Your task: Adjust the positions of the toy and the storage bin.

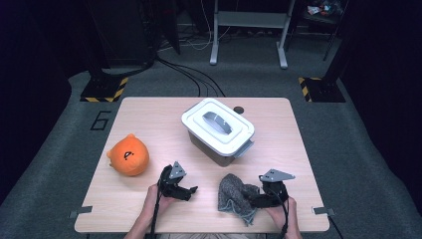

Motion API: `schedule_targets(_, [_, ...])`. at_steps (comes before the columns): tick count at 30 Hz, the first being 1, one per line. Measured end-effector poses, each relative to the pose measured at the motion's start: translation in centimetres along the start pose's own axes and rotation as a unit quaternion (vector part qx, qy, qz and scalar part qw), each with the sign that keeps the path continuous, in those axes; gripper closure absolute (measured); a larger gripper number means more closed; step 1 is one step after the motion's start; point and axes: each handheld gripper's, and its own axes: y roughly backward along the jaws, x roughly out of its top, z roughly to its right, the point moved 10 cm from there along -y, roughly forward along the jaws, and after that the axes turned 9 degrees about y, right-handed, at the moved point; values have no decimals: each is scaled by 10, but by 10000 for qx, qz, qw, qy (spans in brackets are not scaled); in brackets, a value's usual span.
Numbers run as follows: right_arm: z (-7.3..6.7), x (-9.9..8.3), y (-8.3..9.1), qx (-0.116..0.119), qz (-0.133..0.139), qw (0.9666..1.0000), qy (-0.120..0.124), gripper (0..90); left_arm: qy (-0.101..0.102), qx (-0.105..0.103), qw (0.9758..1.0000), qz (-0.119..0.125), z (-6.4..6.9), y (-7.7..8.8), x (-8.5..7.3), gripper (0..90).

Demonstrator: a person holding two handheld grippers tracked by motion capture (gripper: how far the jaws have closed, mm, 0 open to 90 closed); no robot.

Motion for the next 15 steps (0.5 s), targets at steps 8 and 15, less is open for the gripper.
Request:
schedule_targets(8, [45, 3, -2, -382, 5, 9990, -214, 100, 2, 0, 10000, 5, 0, 0, 0, 117])
schedule_targets(15, [78, 3, -5, -669, -61, 9970, -376, 96, 6, -4, 10000, -4, 0, 0, 0, 116])
